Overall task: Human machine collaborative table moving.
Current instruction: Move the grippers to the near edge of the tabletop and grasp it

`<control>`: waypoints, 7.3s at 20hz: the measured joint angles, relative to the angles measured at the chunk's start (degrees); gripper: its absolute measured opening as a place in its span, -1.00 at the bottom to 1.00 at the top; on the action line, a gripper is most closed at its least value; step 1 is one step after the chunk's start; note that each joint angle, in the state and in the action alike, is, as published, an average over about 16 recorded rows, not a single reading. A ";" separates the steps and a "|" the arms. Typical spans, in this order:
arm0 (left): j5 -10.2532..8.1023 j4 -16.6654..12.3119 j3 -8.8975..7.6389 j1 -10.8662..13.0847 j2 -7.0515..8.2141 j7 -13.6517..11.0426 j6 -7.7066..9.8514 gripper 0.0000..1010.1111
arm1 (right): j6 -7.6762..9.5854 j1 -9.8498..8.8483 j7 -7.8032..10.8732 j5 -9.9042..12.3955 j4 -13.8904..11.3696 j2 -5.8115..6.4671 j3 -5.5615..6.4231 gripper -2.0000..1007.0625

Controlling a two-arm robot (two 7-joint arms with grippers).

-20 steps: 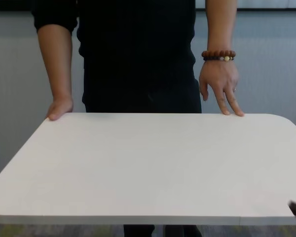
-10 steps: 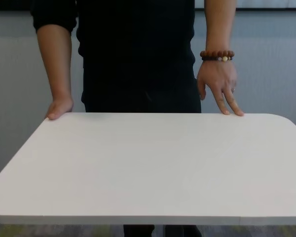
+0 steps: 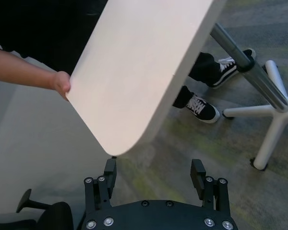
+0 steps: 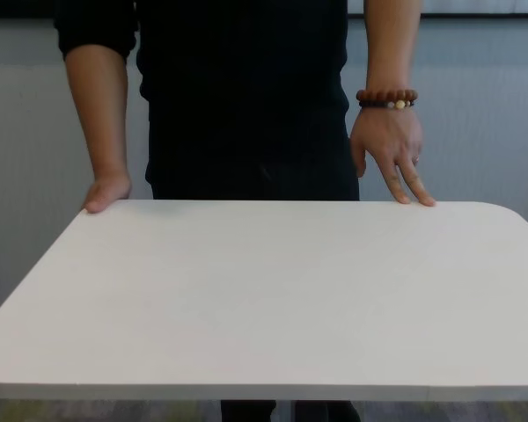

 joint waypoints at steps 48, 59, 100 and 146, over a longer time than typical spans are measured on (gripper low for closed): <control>15.15 9.99 2.48 -9.17 -15.02 2.39 0.03 0.98 | 11.37 9.05 -0.70 -27.36 7.69 -6.70 -6.09 1.00; 17.90 10.55 2.52 -9.60 -16.77 2.31 0.35 0.98 | 11.72 9.81 -0.18 -29.82 9.42 -8.07 -5.53 1.00; 20.49 10.54 1.94 -9.34 -17.98 3.02 1.06 0.98 | 9.77 9.54 1.34 -35.77 10.93 -11.30 -2.60 1.00; 20.44 10.53 1.96 -9.33 -17.91 3.06 1.03 0.98 | 8.89 9.25 3.01 -37.99 10.76 -12.34 -1.25 1.00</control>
